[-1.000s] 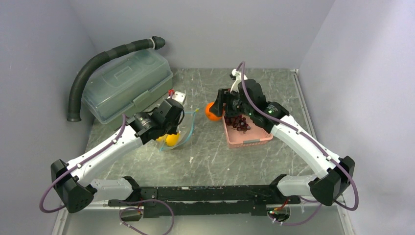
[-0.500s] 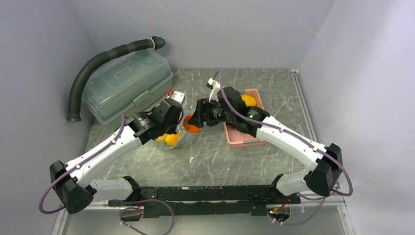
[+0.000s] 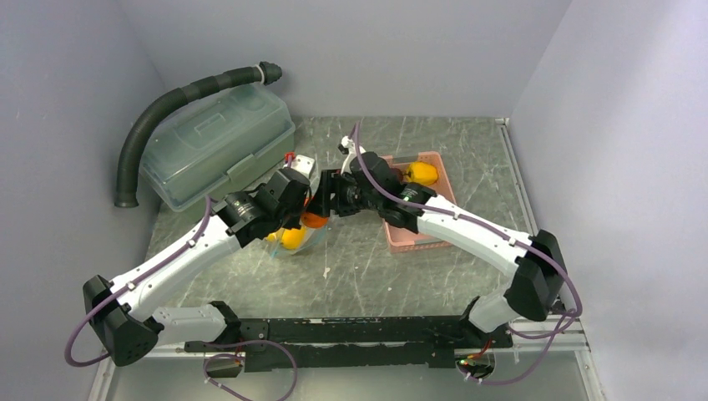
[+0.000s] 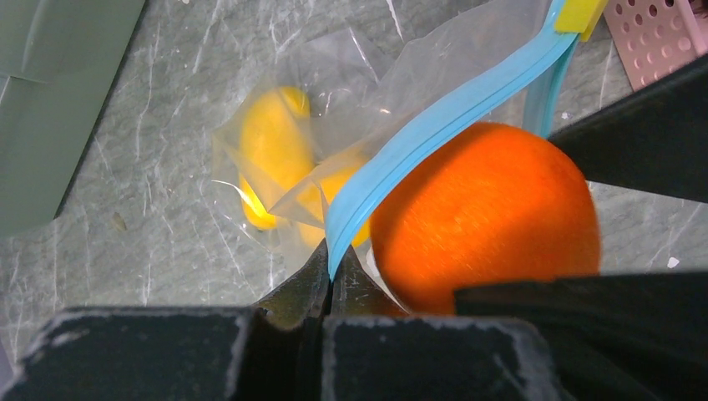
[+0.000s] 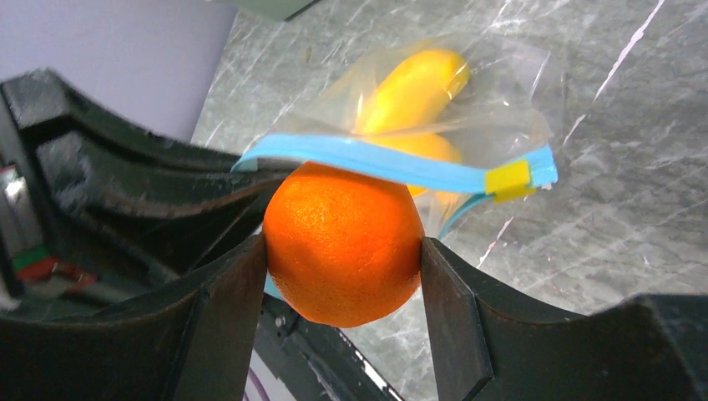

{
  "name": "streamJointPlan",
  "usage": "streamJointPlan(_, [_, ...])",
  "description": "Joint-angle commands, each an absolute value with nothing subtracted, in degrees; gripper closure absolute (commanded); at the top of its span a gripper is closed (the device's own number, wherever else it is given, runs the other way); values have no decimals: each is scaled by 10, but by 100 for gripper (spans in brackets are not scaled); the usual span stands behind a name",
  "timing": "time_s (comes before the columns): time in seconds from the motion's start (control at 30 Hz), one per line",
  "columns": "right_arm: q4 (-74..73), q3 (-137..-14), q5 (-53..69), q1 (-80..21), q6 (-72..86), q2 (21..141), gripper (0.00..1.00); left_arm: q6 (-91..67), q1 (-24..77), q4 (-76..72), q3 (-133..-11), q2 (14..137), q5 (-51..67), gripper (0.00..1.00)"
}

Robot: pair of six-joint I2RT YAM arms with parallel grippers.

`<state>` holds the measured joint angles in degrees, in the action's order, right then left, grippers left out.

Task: Place the food in the zip-top bag and seal the zipper
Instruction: Place the fake fruit in the zipper food storage bag.

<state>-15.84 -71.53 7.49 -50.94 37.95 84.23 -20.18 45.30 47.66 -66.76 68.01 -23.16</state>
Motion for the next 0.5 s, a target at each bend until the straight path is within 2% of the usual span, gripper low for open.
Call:
streamJointPlan(0.0, [-130, -757, 13, -519, 406, 862, 72, -193, 451, 461, -666, 662, -225, 100])
streamJointPlan(0.2, [-135, -765, -57, -531, 432, 882, 66, -194, 451, 461, -667, 662, -225, 100])
streamJointPlan(0.47, [-165, -797, -136, -547, 469, 918, 65, -193, 451, 459, -666, 660, -222, 100])
